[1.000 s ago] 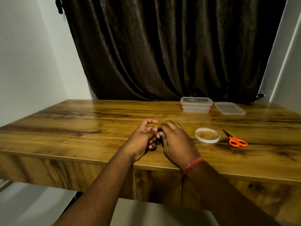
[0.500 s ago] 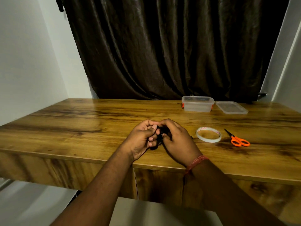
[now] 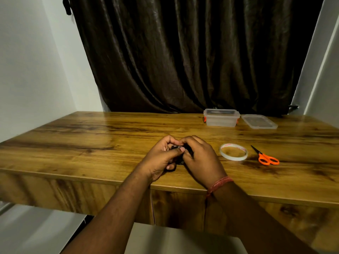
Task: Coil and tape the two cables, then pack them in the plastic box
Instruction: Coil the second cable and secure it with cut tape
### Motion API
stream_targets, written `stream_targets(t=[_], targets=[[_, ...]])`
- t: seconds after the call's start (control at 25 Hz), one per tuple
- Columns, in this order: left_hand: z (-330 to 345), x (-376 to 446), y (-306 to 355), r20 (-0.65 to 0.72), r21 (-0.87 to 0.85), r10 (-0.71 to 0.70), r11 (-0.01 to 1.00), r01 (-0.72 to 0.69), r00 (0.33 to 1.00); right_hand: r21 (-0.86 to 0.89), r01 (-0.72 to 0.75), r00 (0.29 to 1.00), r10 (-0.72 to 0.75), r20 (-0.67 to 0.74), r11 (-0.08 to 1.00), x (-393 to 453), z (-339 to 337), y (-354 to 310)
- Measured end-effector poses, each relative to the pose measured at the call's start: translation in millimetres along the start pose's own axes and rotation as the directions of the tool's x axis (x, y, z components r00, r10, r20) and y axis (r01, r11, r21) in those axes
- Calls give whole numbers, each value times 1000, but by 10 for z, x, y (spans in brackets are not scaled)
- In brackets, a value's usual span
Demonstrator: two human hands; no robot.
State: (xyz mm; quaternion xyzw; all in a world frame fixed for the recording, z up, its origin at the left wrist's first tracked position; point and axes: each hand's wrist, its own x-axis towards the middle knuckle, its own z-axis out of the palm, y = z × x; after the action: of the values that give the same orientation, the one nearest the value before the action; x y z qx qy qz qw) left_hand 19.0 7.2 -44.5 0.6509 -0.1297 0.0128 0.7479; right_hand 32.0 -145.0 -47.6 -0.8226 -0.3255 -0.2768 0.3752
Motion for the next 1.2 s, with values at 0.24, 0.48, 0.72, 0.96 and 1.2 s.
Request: stream_targets(t=[0.24,0.48,0.72,0.96,1.2], targets=[[56,-12,13,-29,66,39,997,-37,999,25,-52,999,52,-3,998,6,-24,5],[97,-50,3,-83,369,128,925,-89,988,8,-94,996,94,-8,996,7,-34,-2],[176,-93,29,-119,687,314,711,-150,942,-63,-57,998,58,9,996,-3,-28,-26],[155,-51,3,-49,881,494,431,-195,868,-162,5,999,0,34,987,-32,-37,-91],[162,-52,-17,-54,889,511,416,-191,858,-123,-13,1000,16,18,992,-29,-47,-102]])
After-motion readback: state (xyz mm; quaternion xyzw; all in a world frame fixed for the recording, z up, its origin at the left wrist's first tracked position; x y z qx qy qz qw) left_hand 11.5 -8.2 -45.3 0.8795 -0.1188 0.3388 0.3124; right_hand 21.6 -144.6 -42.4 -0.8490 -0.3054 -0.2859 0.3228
